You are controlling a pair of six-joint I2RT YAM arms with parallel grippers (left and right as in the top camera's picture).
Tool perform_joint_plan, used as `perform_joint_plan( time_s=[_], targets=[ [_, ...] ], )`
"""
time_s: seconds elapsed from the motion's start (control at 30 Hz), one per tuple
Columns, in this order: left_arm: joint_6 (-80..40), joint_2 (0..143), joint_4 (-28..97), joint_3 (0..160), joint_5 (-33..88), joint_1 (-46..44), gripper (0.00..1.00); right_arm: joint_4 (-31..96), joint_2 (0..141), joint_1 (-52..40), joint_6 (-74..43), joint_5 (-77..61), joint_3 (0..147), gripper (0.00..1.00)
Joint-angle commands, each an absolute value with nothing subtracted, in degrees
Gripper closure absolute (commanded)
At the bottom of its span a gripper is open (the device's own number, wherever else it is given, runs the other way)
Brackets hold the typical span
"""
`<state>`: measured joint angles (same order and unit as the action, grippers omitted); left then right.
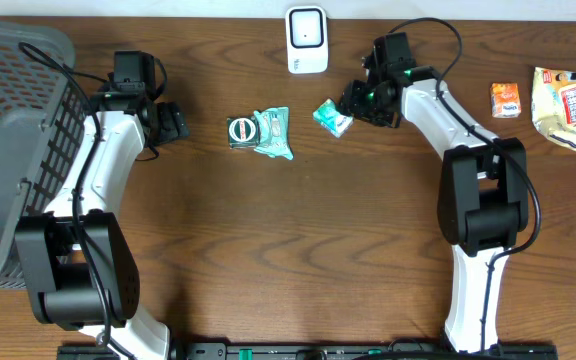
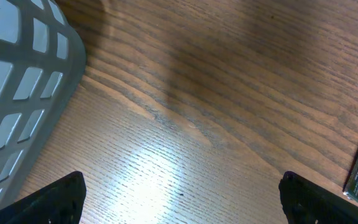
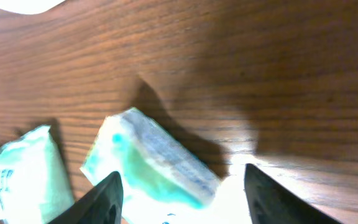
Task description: Scan the item barcode
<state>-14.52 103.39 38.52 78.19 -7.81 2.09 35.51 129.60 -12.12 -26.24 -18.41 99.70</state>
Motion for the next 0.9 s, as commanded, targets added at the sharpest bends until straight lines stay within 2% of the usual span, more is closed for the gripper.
perform_joint_plan(
  time_s=[0.0,0.03,0.1,0.23,0.37,0.43,0.47,0.53,0.6,0.73,0.87],
  targets=[
    [-13.76,103.42,38.52,77.87,-8.12,2.09,0.02,36.42,128.79,-9.91,-25.54,-24.53,100.77,0.20],
    [-13.76,103.42,38.54,77.87,-8.12,2.09,0.02,36.97,128.79,-9.58,-24.86,-24.58,100.77,0.16],
    [-13.76,103.42,38.54,77.87,-8.12,2.09,0.02,37.56,128.79,-9.23,-23.33,-24.62,100.77,0.14],
    [-13.76,103.42,38.54,77.87,-8.12,2.09,0.03,39.07,128.79,-9.26,-18.44,-24.60,100.77,0.30],
    [-13.76,103.42,38.54,77.87,-8.12,2.09,0.02,39.62,128.79,-9.98,-14.87,-24.51,100.77,0.31],
    [-13.76,103.42,38.54,77.87,-8.12,2.09,0.02,38.87,128.81,-10.35,-14.52,-21.21,100.75,0.42],
    [-13.76,103.42,38.54,77.87,-8.12,2.09,0.02,37.71,128.86,-10.63,-14.59,-16.91,100.68,0.53],
    [-13.76,103.42,38.52,77.87,-8.12,2.09,0.02,35.88,128.92,-10.98,-14.74,-13.58,100.68,0.69],
    [-13.76,103.42,38.54,77.87,-8.12,2.09,0.02,33.56,129.19,-11.20,-14.74,-13.21,100.68,0.79],
    [-13.76,103.42,38.54,77.87,-8.12,2.09,0.03,30.79,129.36,-11.64,-14.87,-13.19,100.68,0.82],
    [-13.76,103.42,38.54,77.87,-8.12,2.09,0.03,31.14,129.56,-11.79,-16.82,-13.80,100.55,0.97]
  ],
)
